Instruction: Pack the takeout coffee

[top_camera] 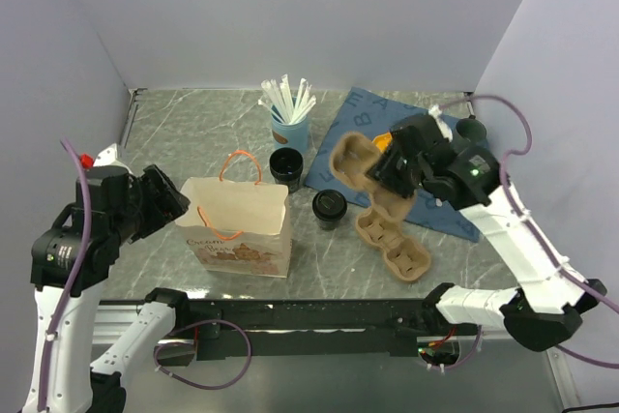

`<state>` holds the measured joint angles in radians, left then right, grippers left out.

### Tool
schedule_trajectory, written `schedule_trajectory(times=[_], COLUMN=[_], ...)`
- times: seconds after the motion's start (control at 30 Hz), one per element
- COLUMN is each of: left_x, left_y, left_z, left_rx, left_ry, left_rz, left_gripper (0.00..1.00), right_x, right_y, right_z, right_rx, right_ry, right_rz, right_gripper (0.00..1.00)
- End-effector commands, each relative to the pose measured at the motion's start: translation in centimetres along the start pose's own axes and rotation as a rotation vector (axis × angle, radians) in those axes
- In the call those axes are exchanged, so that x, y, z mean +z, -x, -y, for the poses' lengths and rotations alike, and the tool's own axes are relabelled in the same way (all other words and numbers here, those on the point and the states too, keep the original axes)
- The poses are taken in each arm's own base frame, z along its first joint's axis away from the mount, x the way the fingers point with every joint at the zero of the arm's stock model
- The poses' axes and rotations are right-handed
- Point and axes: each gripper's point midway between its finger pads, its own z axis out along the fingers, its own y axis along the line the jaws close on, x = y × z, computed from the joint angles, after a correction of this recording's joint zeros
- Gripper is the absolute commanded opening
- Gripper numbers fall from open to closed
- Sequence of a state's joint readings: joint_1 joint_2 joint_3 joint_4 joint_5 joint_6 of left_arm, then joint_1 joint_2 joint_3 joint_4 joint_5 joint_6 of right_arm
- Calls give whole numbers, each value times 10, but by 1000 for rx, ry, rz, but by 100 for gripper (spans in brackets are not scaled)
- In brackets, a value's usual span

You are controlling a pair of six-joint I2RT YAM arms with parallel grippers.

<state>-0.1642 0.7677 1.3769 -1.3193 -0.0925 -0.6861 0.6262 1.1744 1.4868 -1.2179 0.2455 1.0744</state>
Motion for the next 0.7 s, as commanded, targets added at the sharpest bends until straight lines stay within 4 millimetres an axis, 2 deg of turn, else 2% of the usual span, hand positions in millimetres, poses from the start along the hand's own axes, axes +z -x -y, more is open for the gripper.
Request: schedule_trajectory(times=[0.0,0.03,0.07,0.1,0.17,0.23,0.27,0.33,0.37,0.4,0.47,0.53,0.67], left_x=[11,15,18,20,25,27,27,25,23,19,17,15,12], left_y=[-5,-7,-7,-5,-7,-9,-12,-14,-17,-19,-22,-28,-39], left_z=[2,1,1,3,3,4,6,10,16,20,25,28,33], left_rx=[12,8,8,5,7,4,6,2,-2,-6,-27,-39,-61], left_ry=[-31,-24,-21,-30,-32,-41,-57,-87,-121,-150,-182,-207,-253], left_rz=[1,-5,-7,3,-2,-3,-15,-21,-38,-43,-53,-77,-119], left_gripper=[81,80,77,70,61,54,45,38,33,32,29,28,26], right_x=[-67,-74,-83,-95,-108,-121,-125,-134,-135,-135,-143,-150,-150], right_y=[12,11,1,4,-8,-8,-17,-22,-27,-37,-45,-54,-73], right_z=[-79,-94,-111,-133,-158,-182,-193,-211,-217,-221,-233,-238,-248], right_rx=[-49,-30,-35,-7,-1,13,-2,3,2,-8,2,-9,-31], right_ry=[289,344,413,503,607,703,746,825,848,869,928,951,966], right_rz=[25,19,-27,-21,-65,-63,-90,-106,-124,-153,-181,-208,-262], right_gripper=[39,39,39,39,39,38,38,38,38,38,37,37,37])
